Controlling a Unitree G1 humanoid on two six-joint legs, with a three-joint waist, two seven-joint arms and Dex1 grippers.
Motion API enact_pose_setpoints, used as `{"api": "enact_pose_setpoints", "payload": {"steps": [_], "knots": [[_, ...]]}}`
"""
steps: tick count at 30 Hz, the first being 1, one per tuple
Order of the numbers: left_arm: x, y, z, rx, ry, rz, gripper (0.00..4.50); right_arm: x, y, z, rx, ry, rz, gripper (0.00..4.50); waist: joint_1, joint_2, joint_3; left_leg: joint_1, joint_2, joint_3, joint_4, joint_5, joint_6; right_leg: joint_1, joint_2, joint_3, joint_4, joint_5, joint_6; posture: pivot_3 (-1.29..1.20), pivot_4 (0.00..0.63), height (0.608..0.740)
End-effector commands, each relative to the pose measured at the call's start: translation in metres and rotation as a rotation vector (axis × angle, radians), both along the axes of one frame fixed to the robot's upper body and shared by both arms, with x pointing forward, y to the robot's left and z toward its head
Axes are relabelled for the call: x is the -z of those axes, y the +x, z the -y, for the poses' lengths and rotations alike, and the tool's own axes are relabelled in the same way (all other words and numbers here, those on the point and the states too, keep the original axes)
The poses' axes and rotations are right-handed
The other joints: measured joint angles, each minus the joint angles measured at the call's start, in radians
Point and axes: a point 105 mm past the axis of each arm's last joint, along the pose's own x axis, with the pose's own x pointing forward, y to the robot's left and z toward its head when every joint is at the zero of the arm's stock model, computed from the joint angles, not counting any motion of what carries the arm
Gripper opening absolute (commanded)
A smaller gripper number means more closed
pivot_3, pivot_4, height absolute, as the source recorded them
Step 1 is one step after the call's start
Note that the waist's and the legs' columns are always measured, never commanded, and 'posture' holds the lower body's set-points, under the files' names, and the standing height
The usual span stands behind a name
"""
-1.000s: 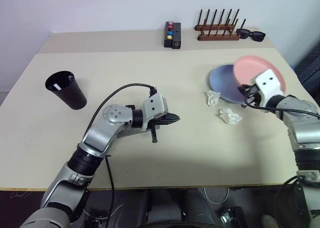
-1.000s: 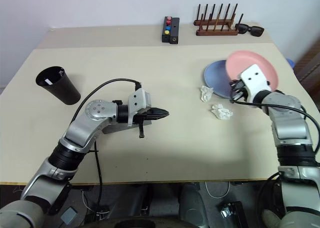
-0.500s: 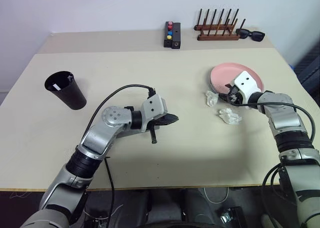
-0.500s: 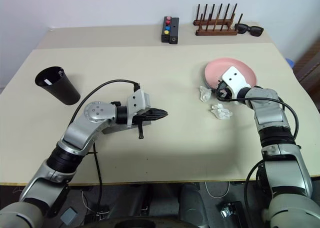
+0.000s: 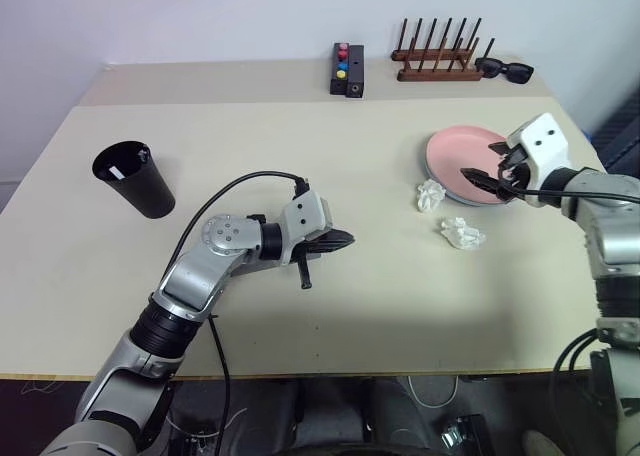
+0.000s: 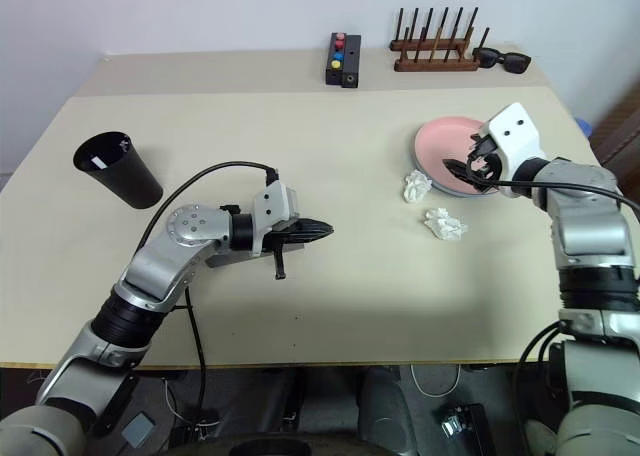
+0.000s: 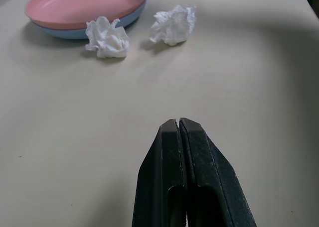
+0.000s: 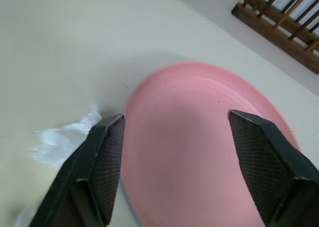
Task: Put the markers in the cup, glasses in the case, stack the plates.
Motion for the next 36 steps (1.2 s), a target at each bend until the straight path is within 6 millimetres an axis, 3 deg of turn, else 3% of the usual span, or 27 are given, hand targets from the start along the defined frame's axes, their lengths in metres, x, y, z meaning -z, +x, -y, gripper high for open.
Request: {"api": "enact_pose_setpoints", "payload": {"steps": [1,6,11,19,26,36], "knots": [[-0.011,-0.001,0.0,0.028,-0.024,0.036,0.0,-0.015,-0.018,-0.005,-0.028,0.022,0.011,3.32,0.0,0.0,0.0,0.0,0.0,0.0,0.0,0.0,0.0,0.0,0.0,0.0,0.0,0.0,0.0,0.0,0.15,0.74],[-0.028,0.006,-0.006,-0.014,-0.084,0.047,0.0,0.002,-0.039,-0.001,-0.003,0.022,-0.058,3.32,0.0,0.0,0.0,0.0,0.0,0.0,0.0,0.0,0.0,0.0,0.0,0.0,0.0,0.0,0.0,0.0,0.15,0.74],[-0.032,0.009,-0.016,-0.079,-0.118,0.032,0.0,0.014,-0.049,0.0,0.014,0.036,-0.097,3.32,-0.001,0.0,0.0,0.0,0.0,0.0,0.0,0.0,0.0,0.0,0.0,0.0,0.0,0.0,0.0,0.0,0.15,0.74],[-0.032,0.008,-0.017,-0.12,-0.14,0.016,0.0,0.029,-0.05,-0.004,0.011,0.056,-0.141,3.32,0.001,0.0,0.0,0.0,0.0,0.0,0.0,0.0,0.0,0.0,0.0,0.0,0.0,0.0,0.0,0.0,0.15,0.74],[-0.031,0.008,-0.015,-0.143,-0.151,0.004,0.0,0.057,-0.053,-0.013,-0.016,0.077,-0.222,3.32,0.0,0.0,0.0,0.0,0.0,0.0,0.0,0.0,0.0,0.001,0.0,0.0,0.0,0.0,0.0,0.0,0.15,0.74],[-0.025,0.001,-0.018,-0.071,-0.08,-0.027,0.0,0.078,-0.053,-0.014,-0.044,0.081,-0.277,3.32,0.001,0.0,0.0,0.0,0.0,0.0,0.0,0.0,0.0,0.001,0.0,0.0,0.0,0.0,0.0,0.0,0.15,0.74]]}}
